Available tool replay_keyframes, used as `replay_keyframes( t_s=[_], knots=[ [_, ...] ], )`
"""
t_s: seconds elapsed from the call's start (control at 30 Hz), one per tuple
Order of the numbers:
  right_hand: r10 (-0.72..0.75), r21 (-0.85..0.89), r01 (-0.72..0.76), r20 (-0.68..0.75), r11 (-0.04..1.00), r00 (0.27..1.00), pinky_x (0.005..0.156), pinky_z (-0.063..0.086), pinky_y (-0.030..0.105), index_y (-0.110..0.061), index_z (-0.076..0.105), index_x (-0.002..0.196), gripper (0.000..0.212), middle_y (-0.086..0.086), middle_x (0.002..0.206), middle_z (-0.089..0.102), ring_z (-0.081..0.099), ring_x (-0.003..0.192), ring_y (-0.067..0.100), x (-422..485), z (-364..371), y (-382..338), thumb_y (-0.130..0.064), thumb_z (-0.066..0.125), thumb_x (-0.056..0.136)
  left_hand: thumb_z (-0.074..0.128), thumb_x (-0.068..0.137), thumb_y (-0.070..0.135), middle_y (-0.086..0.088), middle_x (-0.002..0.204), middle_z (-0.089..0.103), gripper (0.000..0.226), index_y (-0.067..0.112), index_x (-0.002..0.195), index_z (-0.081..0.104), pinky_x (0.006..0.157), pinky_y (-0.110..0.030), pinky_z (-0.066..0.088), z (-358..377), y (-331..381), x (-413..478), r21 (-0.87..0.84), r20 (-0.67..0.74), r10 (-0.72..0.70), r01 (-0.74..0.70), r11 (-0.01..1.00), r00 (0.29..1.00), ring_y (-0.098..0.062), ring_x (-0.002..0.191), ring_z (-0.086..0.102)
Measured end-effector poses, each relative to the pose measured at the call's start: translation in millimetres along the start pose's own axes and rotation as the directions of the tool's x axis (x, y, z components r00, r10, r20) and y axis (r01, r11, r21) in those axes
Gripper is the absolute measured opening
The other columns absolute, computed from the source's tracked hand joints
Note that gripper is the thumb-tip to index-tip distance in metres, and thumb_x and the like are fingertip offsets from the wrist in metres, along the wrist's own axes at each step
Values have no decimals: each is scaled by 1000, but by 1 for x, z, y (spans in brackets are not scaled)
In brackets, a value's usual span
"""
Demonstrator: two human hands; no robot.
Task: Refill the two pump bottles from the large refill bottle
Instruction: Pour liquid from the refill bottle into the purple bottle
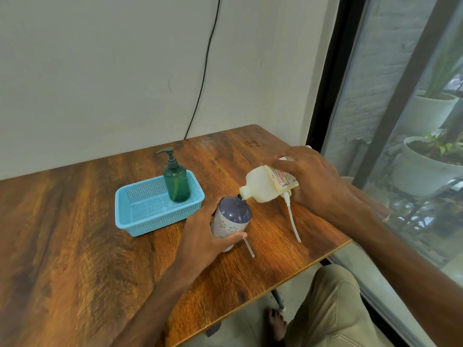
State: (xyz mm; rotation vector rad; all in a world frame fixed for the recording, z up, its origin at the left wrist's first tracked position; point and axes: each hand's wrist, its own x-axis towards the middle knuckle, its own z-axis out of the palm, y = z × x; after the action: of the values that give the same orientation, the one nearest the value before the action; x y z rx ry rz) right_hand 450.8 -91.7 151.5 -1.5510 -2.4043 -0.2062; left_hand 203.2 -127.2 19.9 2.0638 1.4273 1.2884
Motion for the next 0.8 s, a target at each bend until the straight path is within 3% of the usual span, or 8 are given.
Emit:
replay_keyframes(
  t_s=[0.23, 0.5, 0.63, 0.8],
  knots=[
    [2, 5, -2, -15, 1000, 1000, 113, 41, 44, -43, 41, 150, 76, -1, 150, 48, 38, 143, 24, 1, 2, -1, -21, 78, 87, 83, 66, 78, 46, 123, 58, 76, 72, 129, 42, 86, -8, 53, -1, 2, 0, -8, -9, 18, -18, 1000, 1000, 14, 115, 60],
    [-2, -1, 2, -26, 1000, 1000, 113, 40, 47, -43, 42, 150, 77, 0, 151, 48, 37, 145, 25, 0, 1, -1, -21, 79, 86, 82, 66, 79, 47, 123, 57, 74, 72, 128, 42, 85, -7, 53, -1, 3, 0, -13, -5, 18, -18, 1000, 1000, 15, 114, 60],
    [0, -10, 0, -27, 1000, 1000, 113, 40, 45, -44, 41, 150, 77, 0, 152, 47, 36, 145, 25, 1, 0, -1, -23, 79, 86, 84, 65, 76, 38, 122, 63, 75, 66, 129, 45, 88, -17, 58, -1, 3, 0, -14, -1, -2, 2, 1000, 1000, 9, 115, 63],
    [-5, -10, 4, -22, 1000, 1000, 115, 38, 45, -43, 42, 150, 75, 0, 153, 47, 36, 145, 25, 2, 2, -1, -25, 79, 87, 84, 64, 75, 22, 129, 67, 87, 43, 139, 53, 94, -29, 61, 1, -1, 0, -10, 12, -42, 43, 999, 999, 4, 117, 64]
  ],
)
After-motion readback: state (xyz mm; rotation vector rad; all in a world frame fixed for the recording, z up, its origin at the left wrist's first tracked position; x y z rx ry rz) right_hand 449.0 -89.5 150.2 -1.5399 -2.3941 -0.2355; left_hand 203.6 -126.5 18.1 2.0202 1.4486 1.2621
